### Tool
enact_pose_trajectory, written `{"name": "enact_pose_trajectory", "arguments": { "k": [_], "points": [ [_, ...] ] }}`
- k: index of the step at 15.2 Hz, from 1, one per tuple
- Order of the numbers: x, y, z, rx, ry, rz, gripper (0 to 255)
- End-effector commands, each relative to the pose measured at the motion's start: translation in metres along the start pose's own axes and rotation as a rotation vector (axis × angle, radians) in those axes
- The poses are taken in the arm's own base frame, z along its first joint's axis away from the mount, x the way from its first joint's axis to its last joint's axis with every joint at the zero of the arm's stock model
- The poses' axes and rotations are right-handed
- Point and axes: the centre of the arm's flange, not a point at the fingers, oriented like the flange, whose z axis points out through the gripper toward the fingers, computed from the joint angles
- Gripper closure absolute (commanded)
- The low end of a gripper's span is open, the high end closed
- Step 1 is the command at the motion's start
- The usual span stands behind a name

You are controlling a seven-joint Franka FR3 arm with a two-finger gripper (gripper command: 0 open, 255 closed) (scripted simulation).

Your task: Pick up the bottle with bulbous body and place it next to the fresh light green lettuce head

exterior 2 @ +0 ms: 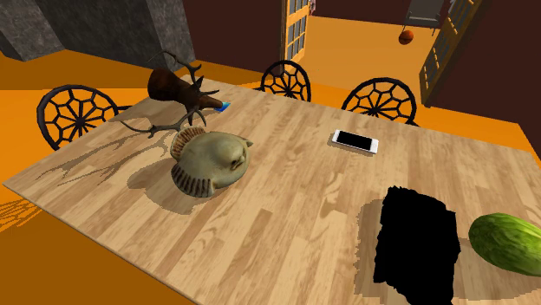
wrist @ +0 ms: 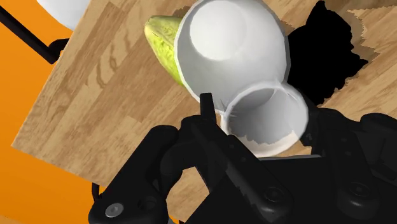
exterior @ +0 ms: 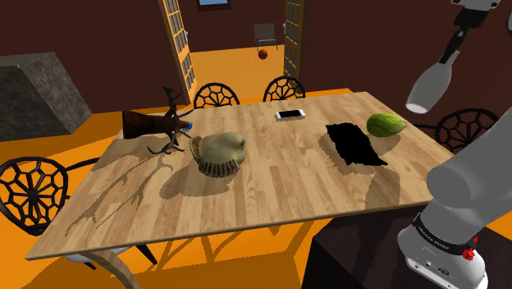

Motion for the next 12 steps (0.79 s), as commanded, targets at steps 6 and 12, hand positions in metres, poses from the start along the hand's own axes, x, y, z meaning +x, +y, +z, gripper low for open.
{"name": "enact_pose_trajectory", "arguments": {
  "k": [6, 12],
  "points": [
    [-0.064, 0.066, -0.01, -0.001, 0.0, -0.003, 255],
    [-0.087, 0.086, 0.009, -0.001, 0.0, -0.003, 255]
  ]
}}
